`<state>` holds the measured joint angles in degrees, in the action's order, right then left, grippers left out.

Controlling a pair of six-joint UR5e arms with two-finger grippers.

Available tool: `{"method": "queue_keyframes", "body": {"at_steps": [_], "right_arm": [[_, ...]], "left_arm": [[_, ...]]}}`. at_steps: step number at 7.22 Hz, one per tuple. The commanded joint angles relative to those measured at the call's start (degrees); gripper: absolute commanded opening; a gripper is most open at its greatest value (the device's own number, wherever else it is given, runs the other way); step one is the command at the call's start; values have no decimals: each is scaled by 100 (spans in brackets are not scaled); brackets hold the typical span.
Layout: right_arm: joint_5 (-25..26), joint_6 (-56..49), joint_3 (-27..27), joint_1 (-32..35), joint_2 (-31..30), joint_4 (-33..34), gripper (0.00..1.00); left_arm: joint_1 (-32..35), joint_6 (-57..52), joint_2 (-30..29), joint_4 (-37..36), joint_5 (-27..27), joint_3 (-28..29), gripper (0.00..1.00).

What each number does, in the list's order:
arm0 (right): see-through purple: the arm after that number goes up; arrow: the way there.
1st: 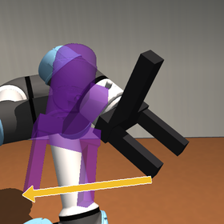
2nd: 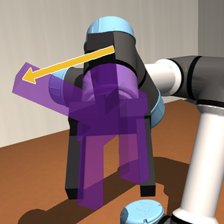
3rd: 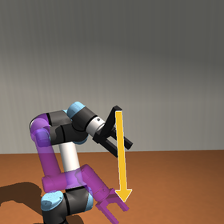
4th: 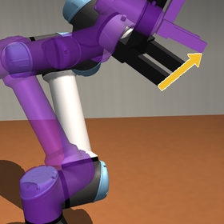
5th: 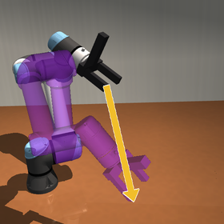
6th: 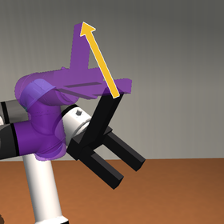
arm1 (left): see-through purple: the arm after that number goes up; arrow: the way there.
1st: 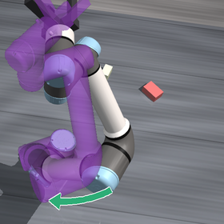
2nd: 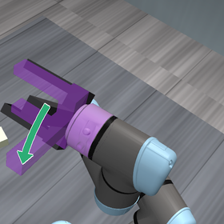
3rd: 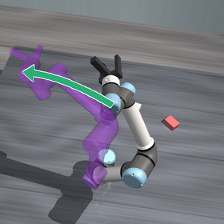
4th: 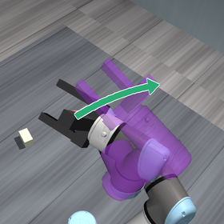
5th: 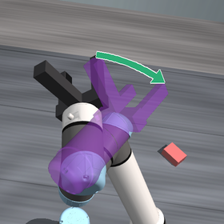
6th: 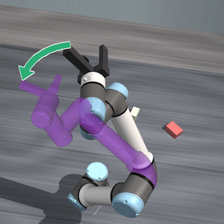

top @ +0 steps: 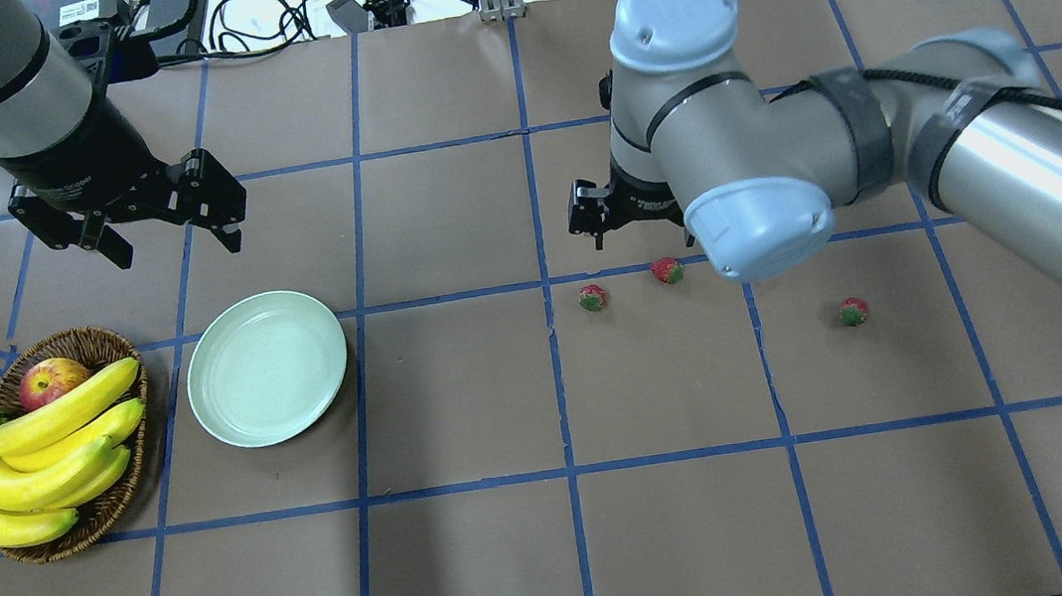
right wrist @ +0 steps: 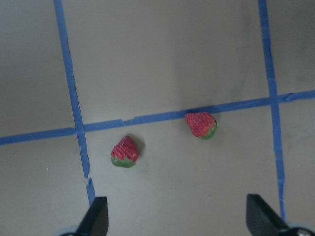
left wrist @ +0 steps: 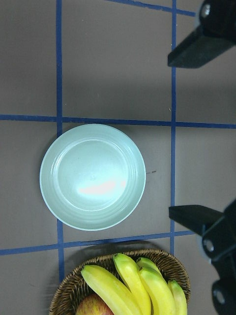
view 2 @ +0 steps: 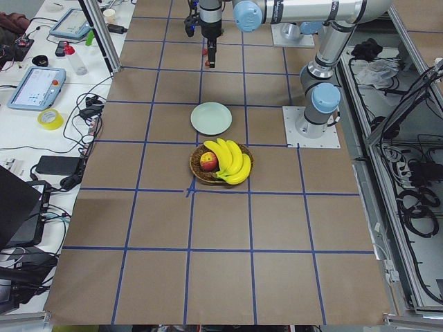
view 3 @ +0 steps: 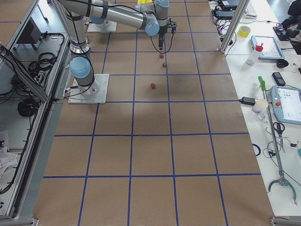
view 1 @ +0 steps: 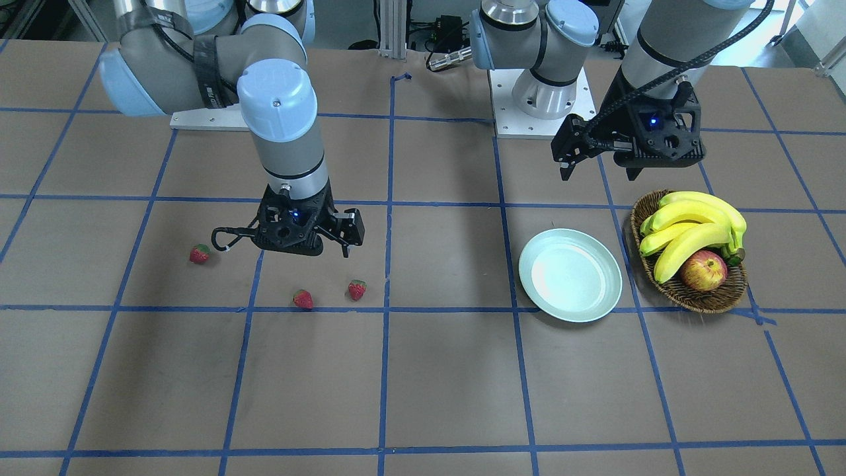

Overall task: Collect all strawberries into plate
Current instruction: 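Lower the right gripper onto the nearest strawberry and close on it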

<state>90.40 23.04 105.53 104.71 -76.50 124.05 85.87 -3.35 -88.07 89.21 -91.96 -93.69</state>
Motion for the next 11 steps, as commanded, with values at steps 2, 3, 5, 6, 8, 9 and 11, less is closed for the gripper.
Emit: {"method": "queue_keyframes", "body": {"at_steps": [2, 3, 5, 6, 8, 9, 11], "right_arm": [[-22, 183, 170, 225, 715, 1192, 100], [-22, 183, 91, 225, 864, 1192, 100], [-13, 183, 47, 225, 1085, 1227, 100], [-5, 183, 55, 225, 1102, 1227, 100], [-22, 174, 126, 225, 1129, 1236, 100], [-31, 174, 126, 225, 1164, 1236, 100], [-31, 174, 161, 321, 1304, 1192, 97]], "left_arm": [[0, 10, 0, 0, -6, 0, 100], [0, 1, 0, 9, -6, 0, 100], [0, -8, 0, 0, -6, 0, 100], [0, -17, 0, 17, -15, 0, 100], [0, 18, -9, 9, -6, 0, 100], [0, -16, 0, 9, -15, 0, 100], [0, -17, 9, 9, -15, -61, 100]]}}
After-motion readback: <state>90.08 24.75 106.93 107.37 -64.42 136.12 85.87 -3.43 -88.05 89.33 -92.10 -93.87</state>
